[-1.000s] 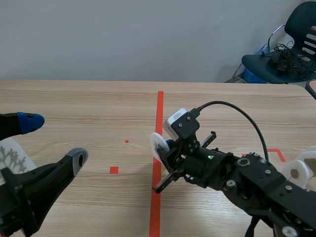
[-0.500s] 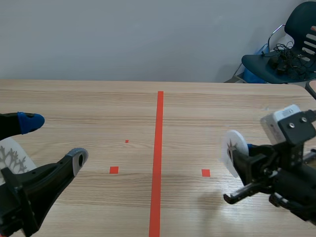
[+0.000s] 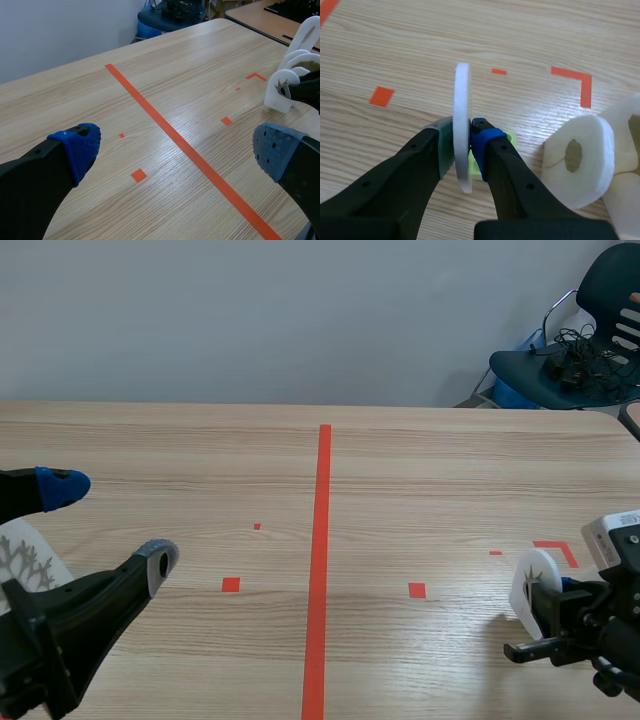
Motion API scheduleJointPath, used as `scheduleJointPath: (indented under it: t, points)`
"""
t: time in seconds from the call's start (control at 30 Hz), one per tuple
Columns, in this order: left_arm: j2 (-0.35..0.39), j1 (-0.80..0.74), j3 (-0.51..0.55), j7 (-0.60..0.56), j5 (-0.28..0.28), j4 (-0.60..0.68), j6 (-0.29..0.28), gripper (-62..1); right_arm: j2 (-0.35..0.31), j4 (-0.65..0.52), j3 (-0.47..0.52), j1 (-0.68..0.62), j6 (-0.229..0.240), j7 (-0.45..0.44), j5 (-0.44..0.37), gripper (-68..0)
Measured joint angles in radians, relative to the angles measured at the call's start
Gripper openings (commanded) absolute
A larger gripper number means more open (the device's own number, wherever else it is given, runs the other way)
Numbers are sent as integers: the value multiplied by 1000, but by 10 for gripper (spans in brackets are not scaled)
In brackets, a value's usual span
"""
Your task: Do the leaf sorting experiment
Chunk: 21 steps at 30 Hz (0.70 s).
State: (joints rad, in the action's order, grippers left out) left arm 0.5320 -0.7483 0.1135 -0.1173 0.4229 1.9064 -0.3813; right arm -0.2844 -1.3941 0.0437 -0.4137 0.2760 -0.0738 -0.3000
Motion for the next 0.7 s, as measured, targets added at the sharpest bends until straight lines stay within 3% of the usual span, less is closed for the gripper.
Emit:
scheduleJointPath:
  t: [0.13, 0.23, 0.37, 0.53, 0.7]
  points:
    - [0, 0, 0, 0, 0, 0, 0, 14, 0, 59, 1, 20, -15, -24, 0, -611]
    - [0, 0, 0, 0, 0, 0, 0, 14, 2, 62, 8, 20, -82, -26, 0, -602]
    - [0, 0, 0, 0, 0, 0, 0, 14, 2, 62, 35, 20, -82, -28, 45, -491]
    - [0, 0, 0, 0, 0, 0, 0, 14, 2, 54, 35, 19, -81, -90, 53, -329]
    - [0, 0, 0, 0, 0, 0, 0, 14, 1, -33, 42, 17, -69, -100, 53, -286]
